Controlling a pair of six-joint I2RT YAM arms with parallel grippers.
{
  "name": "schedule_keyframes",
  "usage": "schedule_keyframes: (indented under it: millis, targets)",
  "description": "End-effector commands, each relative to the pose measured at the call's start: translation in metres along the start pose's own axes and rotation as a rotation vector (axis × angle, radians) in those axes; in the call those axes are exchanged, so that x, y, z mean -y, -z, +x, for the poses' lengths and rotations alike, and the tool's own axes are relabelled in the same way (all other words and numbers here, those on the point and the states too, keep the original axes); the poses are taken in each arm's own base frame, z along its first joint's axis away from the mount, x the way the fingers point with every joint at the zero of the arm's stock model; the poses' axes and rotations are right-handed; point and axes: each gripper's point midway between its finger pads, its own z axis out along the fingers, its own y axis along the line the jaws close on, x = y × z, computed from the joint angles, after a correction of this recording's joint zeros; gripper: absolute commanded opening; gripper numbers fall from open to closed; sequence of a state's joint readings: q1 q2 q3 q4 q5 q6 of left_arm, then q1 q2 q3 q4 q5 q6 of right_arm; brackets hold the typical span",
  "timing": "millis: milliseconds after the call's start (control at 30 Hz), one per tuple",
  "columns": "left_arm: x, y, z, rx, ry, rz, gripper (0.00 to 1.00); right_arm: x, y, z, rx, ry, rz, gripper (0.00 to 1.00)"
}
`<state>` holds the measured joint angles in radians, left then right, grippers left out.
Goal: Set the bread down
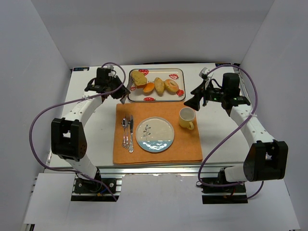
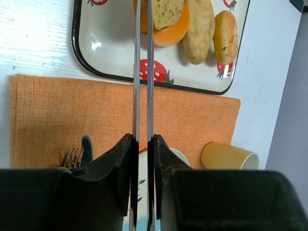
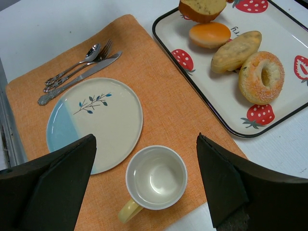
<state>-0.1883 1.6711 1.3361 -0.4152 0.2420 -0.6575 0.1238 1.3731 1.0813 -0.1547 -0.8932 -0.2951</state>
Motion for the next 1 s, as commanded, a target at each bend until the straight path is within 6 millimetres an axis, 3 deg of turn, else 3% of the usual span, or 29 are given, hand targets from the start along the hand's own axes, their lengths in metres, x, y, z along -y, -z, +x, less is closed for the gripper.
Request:
schedule_keyframes:
  millis: [0, 233, 333, 800, 967]
  targets:
    - [0.016, 0.027, -0.019, 0.067, -0.045, 0.032, 0.04, -0.004, 0.006, -0.019, 0.045, 0.051, -0.002, 0.88]
    - [0.028, 0.040, -0.017, 0.062, -0.060, 0.087, 0.04, -0.003, 0.008, -0.019, 0.044, 0.057, 0.003, 0.88]
    - [0.034, 0.047, -0.004, 0.028, -0.060, 0.146, 0.04, -0.003, 0.008, -0.021, 0.046, 0.064, 0.005, 0.88]
    - [0.026, 0.122, 0.109, -0.162, -0.081, 0.276, 0.02, 0.008, 0.008, -0.027, 0.049, 0.086, 0.023, 0.88]
    - [0.019, 0.134, 0.160, -0.287, -0.079, 0.280, 0.02, 0.012, 0.007, -0.029, 0.046, 0.085, 0.022, 0.88]
